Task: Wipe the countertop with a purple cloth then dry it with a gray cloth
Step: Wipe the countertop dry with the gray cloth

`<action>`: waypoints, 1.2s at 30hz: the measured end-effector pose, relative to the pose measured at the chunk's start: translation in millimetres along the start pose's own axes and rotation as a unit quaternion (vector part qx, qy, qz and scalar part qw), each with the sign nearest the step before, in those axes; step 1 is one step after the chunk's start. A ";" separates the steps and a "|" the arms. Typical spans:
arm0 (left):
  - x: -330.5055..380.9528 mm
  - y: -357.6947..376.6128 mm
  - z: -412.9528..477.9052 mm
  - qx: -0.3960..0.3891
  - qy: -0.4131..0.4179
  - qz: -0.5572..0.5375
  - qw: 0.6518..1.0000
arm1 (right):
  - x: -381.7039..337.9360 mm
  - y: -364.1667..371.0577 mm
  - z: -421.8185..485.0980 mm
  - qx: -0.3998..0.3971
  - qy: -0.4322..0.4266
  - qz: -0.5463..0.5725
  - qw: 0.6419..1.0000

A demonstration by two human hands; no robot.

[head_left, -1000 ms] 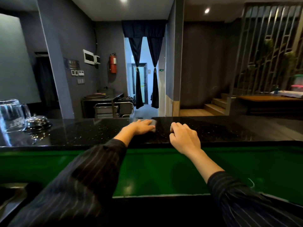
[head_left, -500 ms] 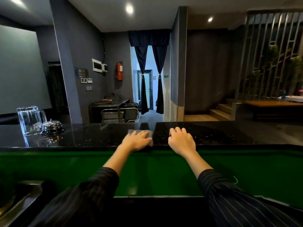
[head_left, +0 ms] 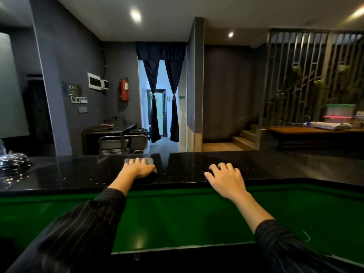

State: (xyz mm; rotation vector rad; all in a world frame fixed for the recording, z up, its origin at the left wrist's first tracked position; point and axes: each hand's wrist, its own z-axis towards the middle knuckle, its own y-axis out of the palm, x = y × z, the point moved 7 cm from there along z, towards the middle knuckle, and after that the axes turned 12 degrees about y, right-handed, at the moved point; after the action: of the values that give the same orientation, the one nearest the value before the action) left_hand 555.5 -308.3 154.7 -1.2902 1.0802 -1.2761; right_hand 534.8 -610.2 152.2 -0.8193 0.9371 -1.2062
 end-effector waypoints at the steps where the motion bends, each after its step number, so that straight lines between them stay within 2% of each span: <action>1: 14.7 0.0 7.5 0.001 0.005 -0.001 1.000 | 0.1 0.2 1.9 0.004 0.003 0.013 1.000; 9: 206.0 25.6 26.3 -0.033 0.186 0.036 0.981 | 4.5 -2.8 1.1 0.016 -0.025 0.046 0.999; 12: 207.8 31.6 15.7 -0.045 0.229 0.047 0.971 | 8.5 -7.2 -1.5 -0.006 -0.035 0.112 0.993; 14: 196.1 30.0 5.3 -0.045 0.253 0.065 0.964 | 6.4 -8.5 -1.6 -0.051 -0.055 0.149 0.986; 16: 175.2 27.7 1.5 -0.045 0.242 0.071 0.967 | 7.2 -8.9 -0.8 -0.102 -0.088 0.148 0.980; 18: 143.9 21.5 3.4 -0.037 0.205 0.055 0.977 | 22.3 -12.1 3.1 -0.117 -0.095 0.140 0.979; 21: 89.7 18.2 22.4 -0.049 0.140 0.049 0.988 | 60.2 -14.2 13.0 -0.054 -0.055 0.073 0.994; 24: 68.0 15.6 37.7 -0.049 0.058 0.046 0.996 | 69.5 -6.3 11.6 -0.007 -0.039 0.048 0.998; 28: 91.3 10.0 61.6 -0.030 0.010 0.033 0.999 | 68.4 -2.0 12.2 0.064 -0.028 0.060 0.996; 33: 134.6 15.2 109.9 -0.041 0.025 0.030 0.998 | 68.5 -8.1 11.1 0.116 -0.041 0.070 0.990; 36: 183.7 22.2 125.5 -0.047 0.070 0.039 0.996 | 69.3 -8.8 12.0 0.123 -0.047 0.064 0.989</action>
State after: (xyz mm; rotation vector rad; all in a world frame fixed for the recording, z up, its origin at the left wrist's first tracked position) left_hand 691.0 -486.1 159.7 -1.2303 1.2898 -1.2848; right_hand 549.1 -679.6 154.5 -0.6051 0.7364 -1.1351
